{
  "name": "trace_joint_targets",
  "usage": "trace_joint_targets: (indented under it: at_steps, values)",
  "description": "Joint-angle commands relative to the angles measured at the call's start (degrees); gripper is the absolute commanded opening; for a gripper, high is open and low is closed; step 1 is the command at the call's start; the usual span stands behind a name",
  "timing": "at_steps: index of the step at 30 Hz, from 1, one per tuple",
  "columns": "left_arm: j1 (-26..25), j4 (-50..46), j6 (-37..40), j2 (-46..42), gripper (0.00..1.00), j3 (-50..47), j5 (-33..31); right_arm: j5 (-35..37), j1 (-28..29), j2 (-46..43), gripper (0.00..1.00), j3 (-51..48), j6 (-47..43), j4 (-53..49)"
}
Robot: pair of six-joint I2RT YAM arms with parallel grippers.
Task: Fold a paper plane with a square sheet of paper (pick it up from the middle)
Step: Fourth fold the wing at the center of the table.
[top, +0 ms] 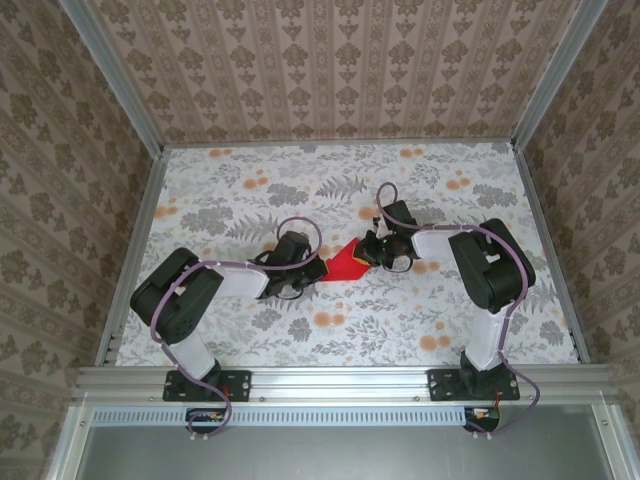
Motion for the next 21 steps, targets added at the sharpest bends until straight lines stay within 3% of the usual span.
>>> trace_joint_targets:
  at_steps: [1, 21]
  values:
    - [0.99, -5.80, -1.56, -0.25, 0.05, -1.79, -3.25, 9.21, -0.34, 5.24, 0.11, -1.63, -0.66, -9.90]
    - [3.02, -15.37, -4.57, -8.23, 0.04, -6.43, -8.35, 10.55, -1.11, 5.26, 0.10, -2.67, -0.64, -10.60]
